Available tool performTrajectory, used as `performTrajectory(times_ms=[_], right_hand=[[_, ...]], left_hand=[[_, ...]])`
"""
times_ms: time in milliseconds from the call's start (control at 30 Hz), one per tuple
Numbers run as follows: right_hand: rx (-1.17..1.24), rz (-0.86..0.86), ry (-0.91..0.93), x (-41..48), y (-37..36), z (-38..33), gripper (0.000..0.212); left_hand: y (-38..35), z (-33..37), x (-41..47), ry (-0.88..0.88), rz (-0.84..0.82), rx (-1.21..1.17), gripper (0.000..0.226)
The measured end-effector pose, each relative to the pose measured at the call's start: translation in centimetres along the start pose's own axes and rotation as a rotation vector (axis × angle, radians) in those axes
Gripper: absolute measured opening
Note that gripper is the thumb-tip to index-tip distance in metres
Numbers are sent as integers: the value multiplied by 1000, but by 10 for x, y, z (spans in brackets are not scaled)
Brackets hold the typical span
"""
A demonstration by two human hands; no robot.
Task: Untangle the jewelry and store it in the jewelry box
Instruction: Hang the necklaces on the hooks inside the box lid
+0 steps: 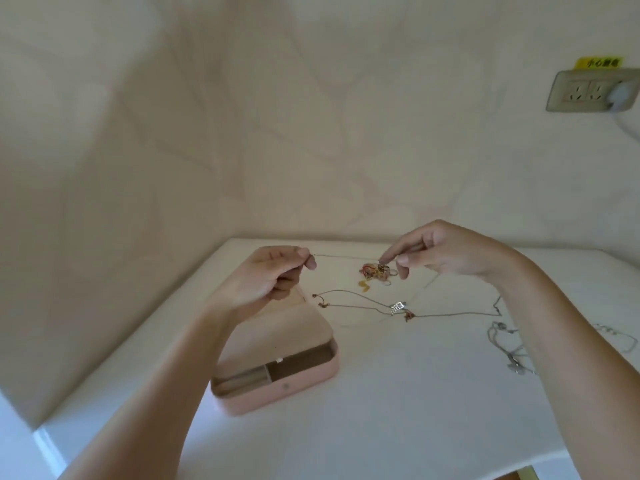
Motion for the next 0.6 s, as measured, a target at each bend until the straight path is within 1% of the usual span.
performTrajectory(times_ms=[33,167,267,300,333,400,433,467,533,567,600], right_hand=[[6,-35,-32,4,-2,8,20],[66,-159,-133,18,-17,35,17],[213,-285,-139,28,-35,43,15],[270,-344,-148,31,-43,43,14],[315,-412,-152,35,-51,43,19],[330,-532,-138,43,-70,40,43],[296,-550,-126,49,-77,37,54],[240,-534,-107,57,-83,33,59],[177,-452,-46,71,-92,18,67],[194,-421,-4,76,-96,7,69],[221,-412,35,80,-99,-1,62]], left_hand=[[2,-3,0,-3,-17,-14,19],[19,-4,-2,-44,-63,-126,17],[23,0,-3,-69,-31,-77,10],[24,0,-3,-73,-15,-51,12],[23,0,-3,-77,-7,-37,15],[22,2,-3,-92,-11,-22,17],[22,2,-3,-98,-14,-15,17],[23,3,-3,-97,-8,-5,17],[27,4,-5,-94,31,36,17],[29,5,-6,-95,52,80,16],[31,6,-8,-99,70,137,16]])
Point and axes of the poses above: each hand's wrist, its own x-axis towards the middle knuckle, its own y-axis out of the back of the hand, z = x × y, the point moved 6 cm from there along x, towards the middle knuckle, and after that the axes turned 6 degrees about y, right-handed, at the moved point
